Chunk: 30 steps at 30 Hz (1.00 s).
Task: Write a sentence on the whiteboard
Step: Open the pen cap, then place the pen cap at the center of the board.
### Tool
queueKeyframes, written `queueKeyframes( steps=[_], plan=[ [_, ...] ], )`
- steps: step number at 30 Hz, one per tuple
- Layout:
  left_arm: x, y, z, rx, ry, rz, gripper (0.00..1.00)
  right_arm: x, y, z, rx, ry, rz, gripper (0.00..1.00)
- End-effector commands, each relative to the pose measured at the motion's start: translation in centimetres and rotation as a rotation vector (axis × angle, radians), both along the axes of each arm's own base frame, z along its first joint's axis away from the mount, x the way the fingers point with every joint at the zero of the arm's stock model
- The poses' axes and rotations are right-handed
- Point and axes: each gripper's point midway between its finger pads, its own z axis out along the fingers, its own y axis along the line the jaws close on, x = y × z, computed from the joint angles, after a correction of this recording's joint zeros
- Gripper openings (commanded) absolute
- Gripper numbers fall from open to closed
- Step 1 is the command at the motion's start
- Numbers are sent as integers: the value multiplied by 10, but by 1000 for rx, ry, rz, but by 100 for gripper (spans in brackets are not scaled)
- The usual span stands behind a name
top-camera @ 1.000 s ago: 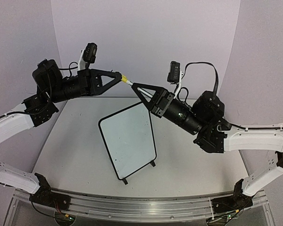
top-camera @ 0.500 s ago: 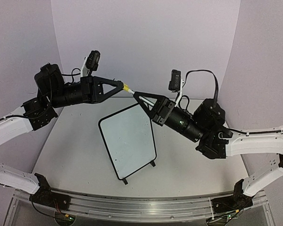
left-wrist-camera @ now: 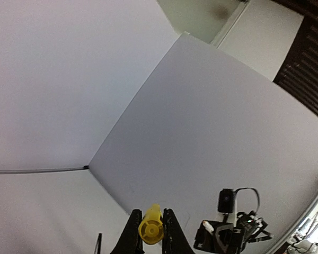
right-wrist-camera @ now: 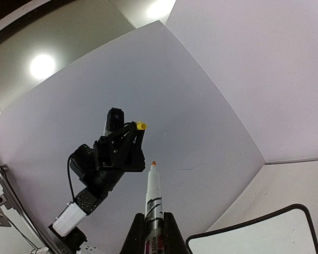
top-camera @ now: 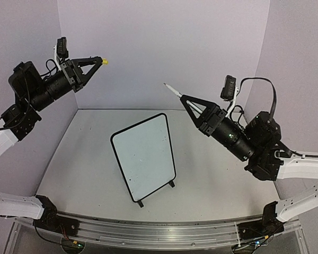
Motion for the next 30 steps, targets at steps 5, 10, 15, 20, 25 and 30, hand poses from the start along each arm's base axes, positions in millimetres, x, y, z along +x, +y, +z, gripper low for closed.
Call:
queueKeyframes(
  steps=[5,10,15,20,25,30],
  plan=[
    [64,34,-92,599,228,313,0,44,-31,-11,-472,48,-364,0],
    [94,66,-180,738,446,292,0,63,-56,-15,-698,25,-557,0],
    [96,76,-293,817,700,208,0,105,-93,-38,-849,84,-678,0],
    [86,77,-363,892,834,146,0,147,-128,-91,-847,235,-576,0],
    [76,77,-411,957,937,73,0,154,-128,-127,-817,283,-440,0],
    [74,73,-434,963,979,33,0,146,-128,-154,-771,325,-360,0]
  ],
)
